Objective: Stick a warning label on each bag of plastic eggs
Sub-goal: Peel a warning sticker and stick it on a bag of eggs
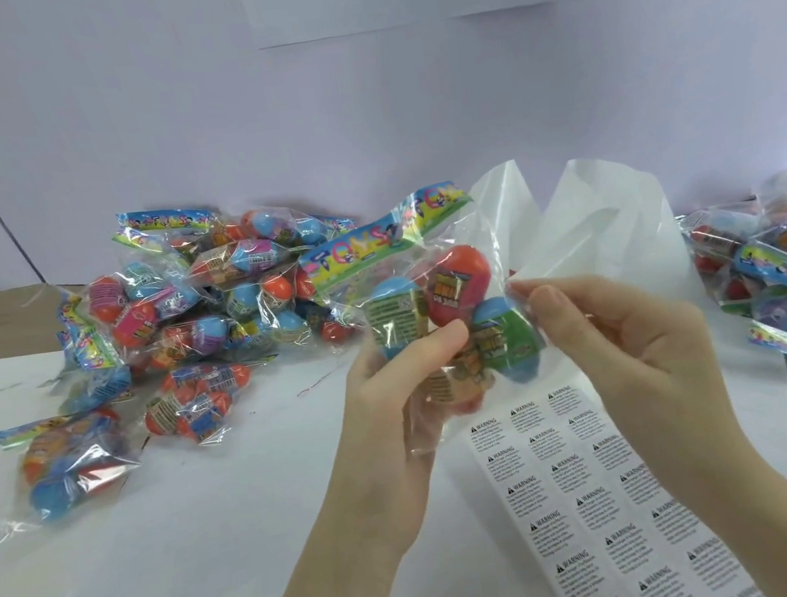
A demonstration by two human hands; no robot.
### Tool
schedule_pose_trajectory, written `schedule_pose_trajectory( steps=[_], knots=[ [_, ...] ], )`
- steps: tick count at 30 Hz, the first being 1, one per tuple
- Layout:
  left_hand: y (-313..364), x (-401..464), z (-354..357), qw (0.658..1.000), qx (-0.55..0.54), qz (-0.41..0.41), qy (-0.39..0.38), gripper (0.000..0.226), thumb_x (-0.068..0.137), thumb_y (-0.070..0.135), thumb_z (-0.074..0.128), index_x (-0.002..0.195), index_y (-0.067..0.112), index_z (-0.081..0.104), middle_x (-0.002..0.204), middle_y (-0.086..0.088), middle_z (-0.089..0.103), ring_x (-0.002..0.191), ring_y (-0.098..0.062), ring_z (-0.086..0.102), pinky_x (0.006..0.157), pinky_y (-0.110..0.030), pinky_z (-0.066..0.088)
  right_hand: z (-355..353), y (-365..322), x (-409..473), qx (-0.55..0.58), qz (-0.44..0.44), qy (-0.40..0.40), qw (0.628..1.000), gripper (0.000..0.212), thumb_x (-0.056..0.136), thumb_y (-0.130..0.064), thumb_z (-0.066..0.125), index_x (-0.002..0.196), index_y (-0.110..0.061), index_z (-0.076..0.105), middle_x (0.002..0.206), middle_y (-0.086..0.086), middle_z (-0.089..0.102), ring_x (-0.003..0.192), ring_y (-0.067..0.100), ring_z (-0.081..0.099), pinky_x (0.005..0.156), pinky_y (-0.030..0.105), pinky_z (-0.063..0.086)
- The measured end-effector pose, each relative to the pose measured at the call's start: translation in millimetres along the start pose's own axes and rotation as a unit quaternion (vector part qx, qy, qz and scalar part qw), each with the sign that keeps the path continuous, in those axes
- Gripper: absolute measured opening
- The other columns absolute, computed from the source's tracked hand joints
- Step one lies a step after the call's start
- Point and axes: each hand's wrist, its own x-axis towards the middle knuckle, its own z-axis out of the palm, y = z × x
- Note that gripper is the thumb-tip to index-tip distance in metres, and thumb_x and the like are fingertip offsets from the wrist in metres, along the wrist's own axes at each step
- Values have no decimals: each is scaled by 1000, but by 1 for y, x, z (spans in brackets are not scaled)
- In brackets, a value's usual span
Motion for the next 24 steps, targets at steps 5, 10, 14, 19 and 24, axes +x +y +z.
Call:
schedule_pose_trajectory(
  steps=[5, 10, 14, 19, 24],
  knots=[
    [-1, 2, -2, 999, 22, 14, 23, 2, 63, 15, 64, 61, 15, 63, 58, -1, 60, 49, -12, 52, 46, -18, 44, -3, -2, -1, -18, -3, 50, 999, 11, 68, -36, 68, 76, -40, 73, 71, -19, 71, 68, 5, 62, 69, 15, 47],
    [1, 4, -6, 999, 35, -33, -10, 14, 62, 11, 71, 75, 11, 74, 76, -9, 70, 59, -19, 65, 51, -21, 50, -6, -2, -1, -55, -54, 84, 994, 19, 73, -22, 74, 67, -39, 66, 68, -26, 66, 63, -3, 55, 66, 10, 41],
    [4, 1, -7, 993, 14, -89, -74, 17, 70, 19, 65, 82, 17, 77, 80, -7, 73, 63, -22, 69, 58, -23, 55, -9, -1, 3, -19, 0, 88, 996, 12, 72, -26, 75, 74, -38, 73, 73, -19, 70, 67, 1, 59, 68, 14, 44],
    [-1, 5, -6, 992, -30, -108, -61, 24, 66, 23, 73, 89, 16, 77, 88, -10, 73, 65, -22, 70, 80, -36, 56, -8, 5, 2, -285, -181, 156, 928, 19, 81, -19, 70, 100, -16, 67, 88, 0, 66, 70, 15, 58, 73, 31, 47],
    [-6, 6, -2, 994, -49, -92, -43, 43, 75, 23, 69, 112, 0, 65, 91, -10, 68, 74, -15, 66, 63, -20, 54, 1, 8, -6, -314, -352, 67, 879, 12, 84, -26, 69, 93, -18, 71, 82, 0, 64, 75, 16, 51, 67, 36, 45]
  ],
)
